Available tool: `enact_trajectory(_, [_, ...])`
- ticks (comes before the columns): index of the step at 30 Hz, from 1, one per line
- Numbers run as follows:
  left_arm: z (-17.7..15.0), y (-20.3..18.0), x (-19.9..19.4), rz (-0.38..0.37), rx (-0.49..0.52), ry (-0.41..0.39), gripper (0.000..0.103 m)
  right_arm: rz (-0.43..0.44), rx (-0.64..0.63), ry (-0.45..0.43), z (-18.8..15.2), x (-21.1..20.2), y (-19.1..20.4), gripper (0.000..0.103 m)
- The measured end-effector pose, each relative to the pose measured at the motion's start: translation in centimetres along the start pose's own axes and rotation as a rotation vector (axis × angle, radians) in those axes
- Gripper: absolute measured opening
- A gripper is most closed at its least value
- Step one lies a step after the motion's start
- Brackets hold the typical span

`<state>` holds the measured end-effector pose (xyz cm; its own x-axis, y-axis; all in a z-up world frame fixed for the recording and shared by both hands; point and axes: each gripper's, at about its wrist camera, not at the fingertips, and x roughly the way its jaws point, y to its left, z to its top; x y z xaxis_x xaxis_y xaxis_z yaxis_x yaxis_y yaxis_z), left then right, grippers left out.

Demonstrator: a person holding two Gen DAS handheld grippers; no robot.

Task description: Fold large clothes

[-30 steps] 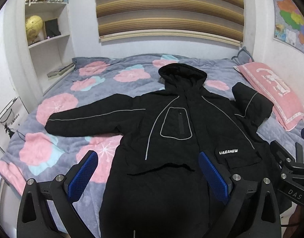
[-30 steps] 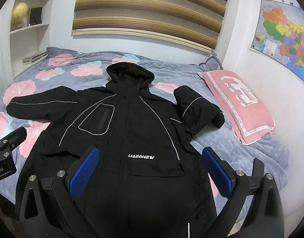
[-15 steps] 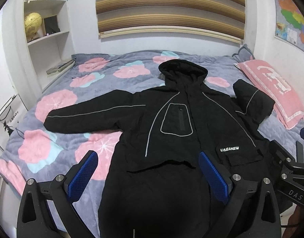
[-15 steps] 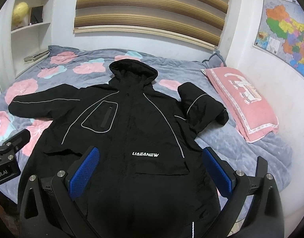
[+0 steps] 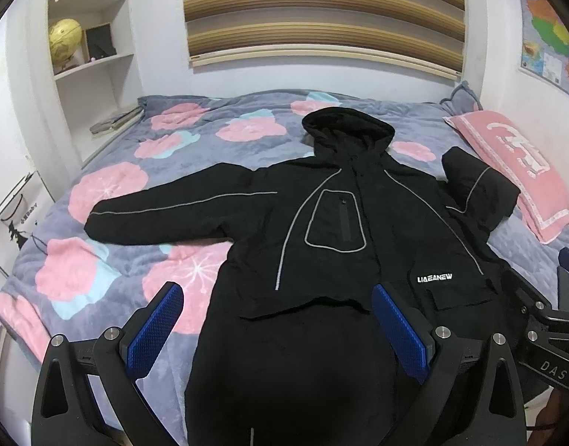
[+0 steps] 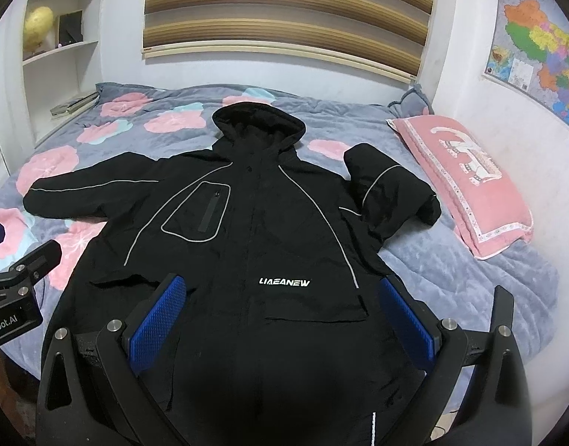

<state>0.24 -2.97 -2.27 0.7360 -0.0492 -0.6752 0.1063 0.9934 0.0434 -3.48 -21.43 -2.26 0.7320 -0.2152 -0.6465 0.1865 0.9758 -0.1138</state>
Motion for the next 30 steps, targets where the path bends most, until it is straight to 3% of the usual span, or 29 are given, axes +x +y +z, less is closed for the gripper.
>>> enact_trajectory(7, [-0.1, -0.1, -0.2, 0.051, 0.008, -0.015, 0.101, 0.007, 0.006, 0.016, -0.1, 0.6, 0.0, 0.103])
enact_trajectory(30, [-0.2, 0.6, 1.6, 0.056, -0.004, 0.018, 0.101, 0.006, -0.004, 0.050, 0.3, 2.8, 0.3, 0.103])
